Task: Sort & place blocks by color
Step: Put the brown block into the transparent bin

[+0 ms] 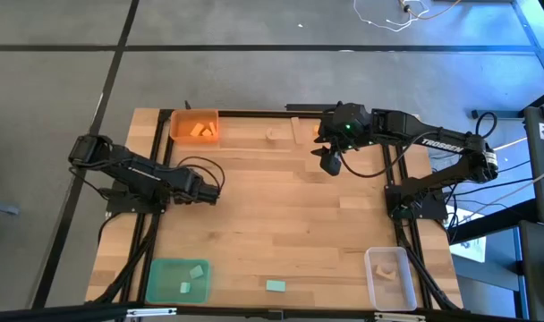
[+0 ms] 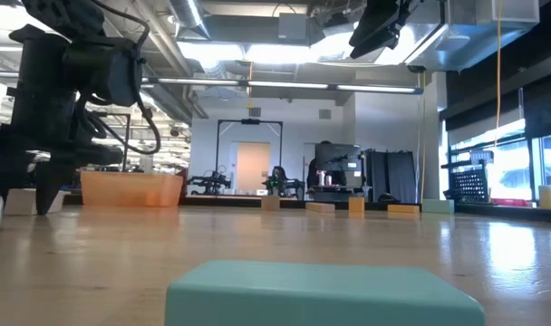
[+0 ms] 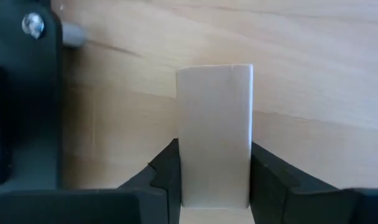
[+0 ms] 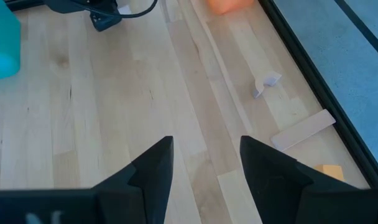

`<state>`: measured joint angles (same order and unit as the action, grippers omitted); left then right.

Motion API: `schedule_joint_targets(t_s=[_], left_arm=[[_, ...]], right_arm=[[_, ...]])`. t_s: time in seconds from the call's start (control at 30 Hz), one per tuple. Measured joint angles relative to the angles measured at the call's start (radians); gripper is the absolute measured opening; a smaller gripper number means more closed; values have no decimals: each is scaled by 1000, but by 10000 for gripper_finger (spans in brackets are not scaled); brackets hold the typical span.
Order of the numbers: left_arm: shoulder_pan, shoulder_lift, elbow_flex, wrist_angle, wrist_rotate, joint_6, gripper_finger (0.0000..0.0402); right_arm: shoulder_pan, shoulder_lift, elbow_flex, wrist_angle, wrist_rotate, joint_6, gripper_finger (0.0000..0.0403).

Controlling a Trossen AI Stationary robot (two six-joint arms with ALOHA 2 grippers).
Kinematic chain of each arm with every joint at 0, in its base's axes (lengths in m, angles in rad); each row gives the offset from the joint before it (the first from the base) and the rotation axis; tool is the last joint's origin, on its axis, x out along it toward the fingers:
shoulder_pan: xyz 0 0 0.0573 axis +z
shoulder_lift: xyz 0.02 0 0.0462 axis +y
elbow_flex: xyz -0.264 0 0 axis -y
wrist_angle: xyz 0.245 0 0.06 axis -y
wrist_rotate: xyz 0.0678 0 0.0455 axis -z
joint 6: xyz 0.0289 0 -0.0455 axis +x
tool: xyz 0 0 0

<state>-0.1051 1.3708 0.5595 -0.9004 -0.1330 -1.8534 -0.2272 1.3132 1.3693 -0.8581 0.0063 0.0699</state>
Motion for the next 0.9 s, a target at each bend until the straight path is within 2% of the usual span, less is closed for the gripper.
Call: schedule_joint_targets(t_s=[0.17,0.23,0.3,0.37,0.5,0.67,0.9], left_arm=[[-1,6,35,0,-67,132,120],[6,-8,71,9,-109,251,120],[18,-24,106,10,-99,372,120],[35,-47,145,8,-40,511,120],[78,-114,243,15,-6,742,120],[154,-184,380,69,89,1037,120],[259,-171,582,202,354,1355,120]], right_arm=[[0,0,0,0,0,-26,187],[0,0,0,0,0,-64,187],[0,0,0,1,0,-116,187],[0,0,0,1,-1,-172,187],[4,0,0,2,-30,-307,187],[15,3,0,34,-92,-525,187],[64,62,0,193,-199,-776,187]])
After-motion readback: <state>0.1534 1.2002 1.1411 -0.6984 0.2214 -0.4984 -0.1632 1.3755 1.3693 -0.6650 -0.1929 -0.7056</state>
